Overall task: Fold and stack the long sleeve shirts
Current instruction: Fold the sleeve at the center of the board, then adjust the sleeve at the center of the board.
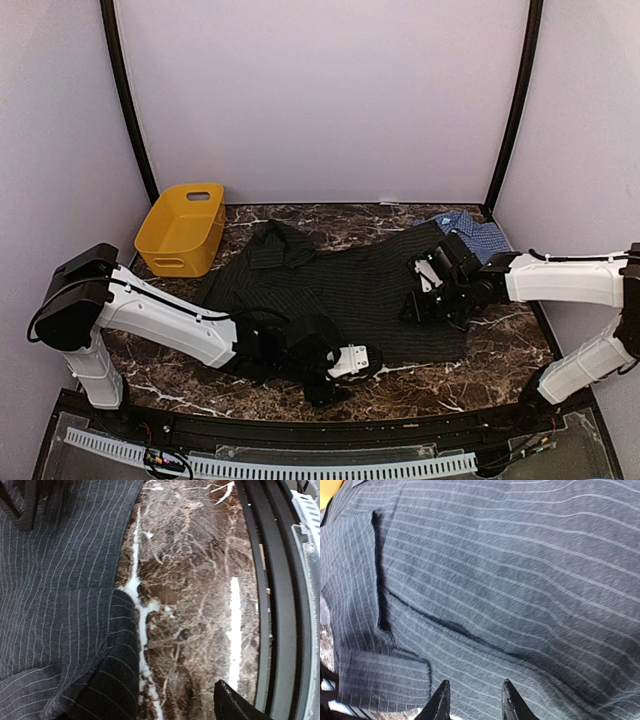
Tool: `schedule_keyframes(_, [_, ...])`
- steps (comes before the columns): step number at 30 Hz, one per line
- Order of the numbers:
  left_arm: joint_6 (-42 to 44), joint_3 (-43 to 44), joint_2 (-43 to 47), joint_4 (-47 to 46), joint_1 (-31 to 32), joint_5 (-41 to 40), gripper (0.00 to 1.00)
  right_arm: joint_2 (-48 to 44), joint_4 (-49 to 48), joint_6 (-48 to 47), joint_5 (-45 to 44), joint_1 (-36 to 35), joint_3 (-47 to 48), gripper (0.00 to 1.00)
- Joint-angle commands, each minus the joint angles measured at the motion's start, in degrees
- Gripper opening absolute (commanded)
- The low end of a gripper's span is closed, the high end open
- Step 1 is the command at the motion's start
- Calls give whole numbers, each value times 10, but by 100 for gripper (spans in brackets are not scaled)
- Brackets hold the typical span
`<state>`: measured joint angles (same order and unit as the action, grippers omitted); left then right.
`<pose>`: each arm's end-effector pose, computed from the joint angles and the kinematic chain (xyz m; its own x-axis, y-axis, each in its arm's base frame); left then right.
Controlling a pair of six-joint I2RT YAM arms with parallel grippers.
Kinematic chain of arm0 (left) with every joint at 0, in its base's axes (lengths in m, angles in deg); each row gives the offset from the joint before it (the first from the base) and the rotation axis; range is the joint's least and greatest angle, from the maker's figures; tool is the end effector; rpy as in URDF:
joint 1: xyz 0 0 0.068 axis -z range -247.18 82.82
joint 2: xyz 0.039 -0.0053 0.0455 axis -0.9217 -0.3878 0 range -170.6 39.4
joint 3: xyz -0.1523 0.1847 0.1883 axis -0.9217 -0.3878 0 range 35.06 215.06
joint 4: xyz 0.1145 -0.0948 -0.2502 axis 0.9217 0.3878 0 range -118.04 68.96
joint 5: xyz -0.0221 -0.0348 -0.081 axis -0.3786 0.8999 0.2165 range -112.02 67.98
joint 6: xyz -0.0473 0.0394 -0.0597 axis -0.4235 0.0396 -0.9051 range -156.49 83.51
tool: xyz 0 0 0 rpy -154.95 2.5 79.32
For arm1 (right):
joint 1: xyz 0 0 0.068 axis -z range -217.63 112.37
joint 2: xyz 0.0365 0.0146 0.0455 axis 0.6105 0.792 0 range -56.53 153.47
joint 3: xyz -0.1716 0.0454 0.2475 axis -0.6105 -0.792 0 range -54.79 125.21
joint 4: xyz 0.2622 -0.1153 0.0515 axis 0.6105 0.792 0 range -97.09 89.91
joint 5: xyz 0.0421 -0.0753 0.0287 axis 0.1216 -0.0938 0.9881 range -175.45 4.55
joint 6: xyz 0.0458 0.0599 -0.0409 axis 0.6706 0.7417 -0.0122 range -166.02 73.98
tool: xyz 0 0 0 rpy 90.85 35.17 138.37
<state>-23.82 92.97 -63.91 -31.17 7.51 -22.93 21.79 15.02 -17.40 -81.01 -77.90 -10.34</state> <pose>0.1163 -0.4199 0.1470 0.0377 0.6934 -0.7195 0.9768 0.1263 0.1728 0.2301 0.2025 0.1760 -0.8797 -0.1194 -0.4603 -0.2918 0.8998 0.3244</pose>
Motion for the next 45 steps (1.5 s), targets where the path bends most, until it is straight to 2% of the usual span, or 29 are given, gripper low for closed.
schedule_keyframes(1, [5, -14, 2, -2, 1, -72, 74, -10, -20, 17, 6, -22, -8, 32])
schedule_keyframes(5, [-16, -30, -1, -25, 1, -104, 74, 6, -23, 23, 7, -39, -8, 32])
schedule_keyframes(9, [-48, -48, 14, -49, -6, -76, 78, 18, -28, 26, 6, -45, -7, 32])
schedule_keyframes(15, [-146, -63, 20, -75, -45, 110, 79, 19, -18, 22, -15, -48, -3, 32])
schedule_keyframes(21, [-273, -100, 18, -153, -84, 227, 79, 19, -27, 22, -19, -48, -15, 32])
schedule_keyframes(24, [-342, -111, 5, -196, -96, 259, 79, 18, -32, 23, -18, -48, -21, 32])
schedule_keyframes(31, [-407, -116, -2, -227, -122, 293, 77, 14, -36, 21, -24, -48, -30, 32])
schedule_keyframes(36, [-437, -107, -25, -239, -143, 302, 68, 15, -40, 21, -25, -48, -34, 32])
schedule_keyframes(40, [-447, -87, -41, -229, -147, 288, 54, 15, -40, 19, -27, -48, -35, 32])
schedule_keyframes(42, [-451, -78, -43, -221, -149, 274, 46, 13, -38, 19, -29, -48, -34, 32])
schedule_keyframes(44, [-450, -66, -44, -210, -152, 259, 33, 12, -38, 18, -30, -48, -34, 32])
schedule_keyframes(45, [-450, -58, -43, -204, -154, 256, 21, 12, -38, 18, -30, -48, -34, 32])
